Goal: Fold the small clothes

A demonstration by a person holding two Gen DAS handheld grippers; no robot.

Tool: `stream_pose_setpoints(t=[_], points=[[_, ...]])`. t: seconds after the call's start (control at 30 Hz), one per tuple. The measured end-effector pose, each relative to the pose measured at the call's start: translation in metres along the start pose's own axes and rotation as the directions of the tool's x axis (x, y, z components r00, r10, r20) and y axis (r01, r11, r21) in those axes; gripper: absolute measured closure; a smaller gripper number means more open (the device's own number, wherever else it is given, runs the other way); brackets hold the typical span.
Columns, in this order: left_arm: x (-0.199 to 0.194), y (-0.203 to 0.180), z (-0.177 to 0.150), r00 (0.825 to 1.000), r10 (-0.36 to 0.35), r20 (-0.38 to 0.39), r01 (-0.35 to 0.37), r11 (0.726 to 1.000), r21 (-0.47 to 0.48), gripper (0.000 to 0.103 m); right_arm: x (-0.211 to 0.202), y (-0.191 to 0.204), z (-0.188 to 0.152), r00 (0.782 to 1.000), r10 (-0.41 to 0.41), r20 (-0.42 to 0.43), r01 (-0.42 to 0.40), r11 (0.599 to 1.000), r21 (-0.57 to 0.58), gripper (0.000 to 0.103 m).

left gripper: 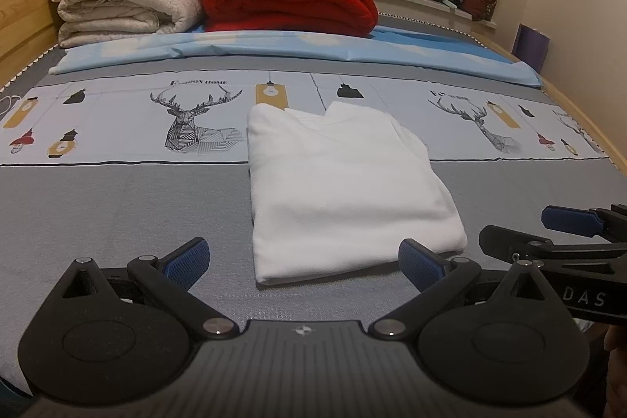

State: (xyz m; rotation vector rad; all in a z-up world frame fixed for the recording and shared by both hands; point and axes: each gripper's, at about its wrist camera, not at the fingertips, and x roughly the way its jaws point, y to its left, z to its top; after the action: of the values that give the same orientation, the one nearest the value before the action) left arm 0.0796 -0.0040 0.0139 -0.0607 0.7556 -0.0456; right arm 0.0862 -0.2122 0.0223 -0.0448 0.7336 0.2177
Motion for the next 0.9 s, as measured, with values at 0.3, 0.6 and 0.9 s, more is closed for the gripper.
stream_pose_setpoints(t=[0.3,0.6,0.9], points=[[0.0006,-0.0013,-0.0008,1.000,-0.002,-0.002,0.002,1.000,-0.001,0.000,0.0005,0.0002,-0.0006,1.000,0.000,-0.004,0.000,1.000,-0.002,0.024],[0.0008,-0.0016,-0.0010,1.000,-0.003,-0.002,0.003,1.000,0.000,0.000,0.0005,0.0002,-0.0004,1.000,0.000,-0.004,0.000,1.000,-0.002,0.024],[0.0011,-0.0020,-0.0015,1.000,-0.004,-0.002,0.004,1.000,0.002,0.000,0.0012,0.0002,-0.0022,1.000,0.000,-0.006,0.000,1.000,0.000,0.024]])
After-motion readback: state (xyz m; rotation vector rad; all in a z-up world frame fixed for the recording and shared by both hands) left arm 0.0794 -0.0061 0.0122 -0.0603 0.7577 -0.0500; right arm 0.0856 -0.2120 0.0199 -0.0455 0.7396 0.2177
